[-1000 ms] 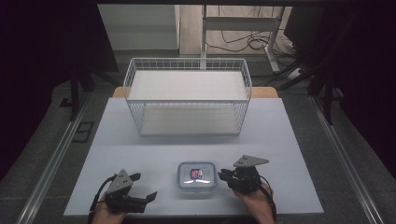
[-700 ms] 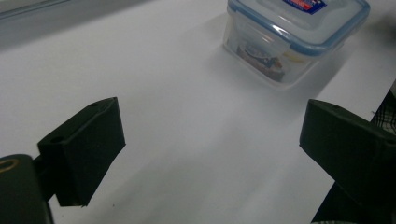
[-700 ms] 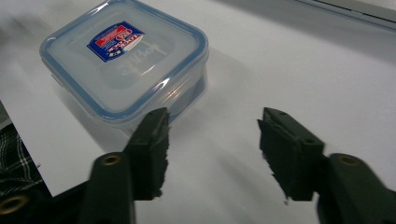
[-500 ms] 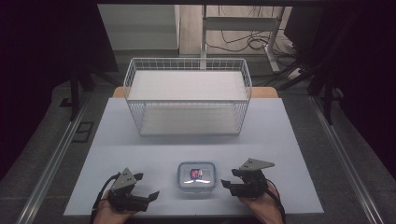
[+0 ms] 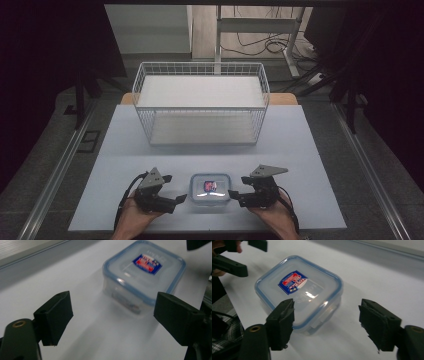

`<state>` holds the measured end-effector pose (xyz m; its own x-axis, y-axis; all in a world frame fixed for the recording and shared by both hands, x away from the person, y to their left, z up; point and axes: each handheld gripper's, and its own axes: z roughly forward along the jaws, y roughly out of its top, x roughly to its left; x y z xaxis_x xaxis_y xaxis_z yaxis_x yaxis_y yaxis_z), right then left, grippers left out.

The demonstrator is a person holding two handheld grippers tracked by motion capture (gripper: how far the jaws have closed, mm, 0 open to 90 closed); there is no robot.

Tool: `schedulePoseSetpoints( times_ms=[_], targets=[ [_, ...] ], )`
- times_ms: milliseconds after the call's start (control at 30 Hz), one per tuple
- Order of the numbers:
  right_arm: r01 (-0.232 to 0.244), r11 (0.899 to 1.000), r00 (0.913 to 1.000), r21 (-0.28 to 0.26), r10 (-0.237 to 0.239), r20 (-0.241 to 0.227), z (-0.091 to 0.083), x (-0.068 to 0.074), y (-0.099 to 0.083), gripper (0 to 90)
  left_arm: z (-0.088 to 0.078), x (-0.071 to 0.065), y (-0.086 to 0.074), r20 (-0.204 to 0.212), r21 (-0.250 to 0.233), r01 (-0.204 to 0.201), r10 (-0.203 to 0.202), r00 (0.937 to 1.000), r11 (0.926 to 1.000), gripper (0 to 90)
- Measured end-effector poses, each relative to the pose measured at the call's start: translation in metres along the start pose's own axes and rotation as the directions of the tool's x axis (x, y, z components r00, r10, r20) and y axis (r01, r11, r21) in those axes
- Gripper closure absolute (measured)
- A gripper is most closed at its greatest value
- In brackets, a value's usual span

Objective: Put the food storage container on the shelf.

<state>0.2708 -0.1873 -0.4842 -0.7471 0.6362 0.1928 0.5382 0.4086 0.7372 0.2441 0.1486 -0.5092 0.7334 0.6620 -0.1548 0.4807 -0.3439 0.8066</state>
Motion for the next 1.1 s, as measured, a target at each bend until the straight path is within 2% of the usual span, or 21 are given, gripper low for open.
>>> schedulePoseSetpoints(
  times_ms=[133,233,333,467,533,667,733,833,900,967,1033,1100],
  targets=[
    [0.006,1.0,0.9999,0.024,-0.006,-0.016,0.012,0.003,0.006,20.4,0.012,-0.001,0.017,0.04,-0.008,0.001,0.0,0.9992,1.0,12.6],
    [0.023,0.999,0.9996,0.049,-0.022,-0.02,0.022,0.005,0.009,17.0,0.023,-0.004,0.025,0.066,0.007,-0.005,0.004,0.9978,1.0,11.4],
    [0.016,0.998,0.9992,0.067,-0.014,-0.038,0.031,0.004,0.01,15.6,0.033,-0.003,0.026,0.103,0.017,0.014,-0.016,0.9946,0.9998,10.9],
    [-0.01,0.996,0.9972,0.086,0.016,-0.073,0.037,0.003,0.008,13.8,0.043,-0.003,0.019,0.11,0.056,0.014,-0.02,0.9938,0.9983,10.8],
    [-0.032,0.995,0.9942,0.094,0.041,-0.099,0.039,0.001,0.007,13.4,0.048,-0.002,0.016,0.156,0.062,0.04,-0.049,0.9866,0.9973,8.8],
    [-0.071,0.992,0.9867,0.106,0.085,-0.138,0.041,-0.002,0.005,13.9,0.052,-0.004,0.014,0.208,0.08,0.072,-0.087,0.9742,0.9942,9.8],
    [-0.079,0.99,0.9843,0.119,0.096,-0.148,0.042,-0.001,0.003,13.5,0.051,-0.006,0.013,0.204,0.088,0.078,-0.094,0.9744,0.9931,8.9],
    [-0.077,0.989,0.9844,0.129,0.096,-0.148,0.038,0.002,0.0,16.9,0.045,-0.011,0.011,0.184,0.095,0.076,-0.092,0.9786,0.9926,12.4],
    [-0.069,0.988,0.9853,0.138,0.089,-0.146,0.034,0.005,-0.002,21.4,0.039,-0.012,0.008,0.183,0.091,0.088,-0.103,0.9776,0.992,16.9],
    [-0.063,0.988,0.9857,0.138,0.083,-0.146,0.029,0.006,-0.005,27.6,0.035,-0.011,0.006,0.191,0.099,0.108,-0.126,0.9734,0.9891,21.7],
    [-0.076,0.989,0.9849,0.127,0.094,-0.145,0.023,0.006,-0.008,34.4,0.032,-0.011,0.002,0.21,0.105,0.14,-0.16,0.9645,0.9845,30.1],
    [-0.079,0.99,0.9846,0.117,0.096,-0.147,0.018,0.005,-0.01,40.1,0.029,-0.012,-0.001,0.212,0.102,0.135,-0.154,0.965,0.9856,35.6]
  ],
)
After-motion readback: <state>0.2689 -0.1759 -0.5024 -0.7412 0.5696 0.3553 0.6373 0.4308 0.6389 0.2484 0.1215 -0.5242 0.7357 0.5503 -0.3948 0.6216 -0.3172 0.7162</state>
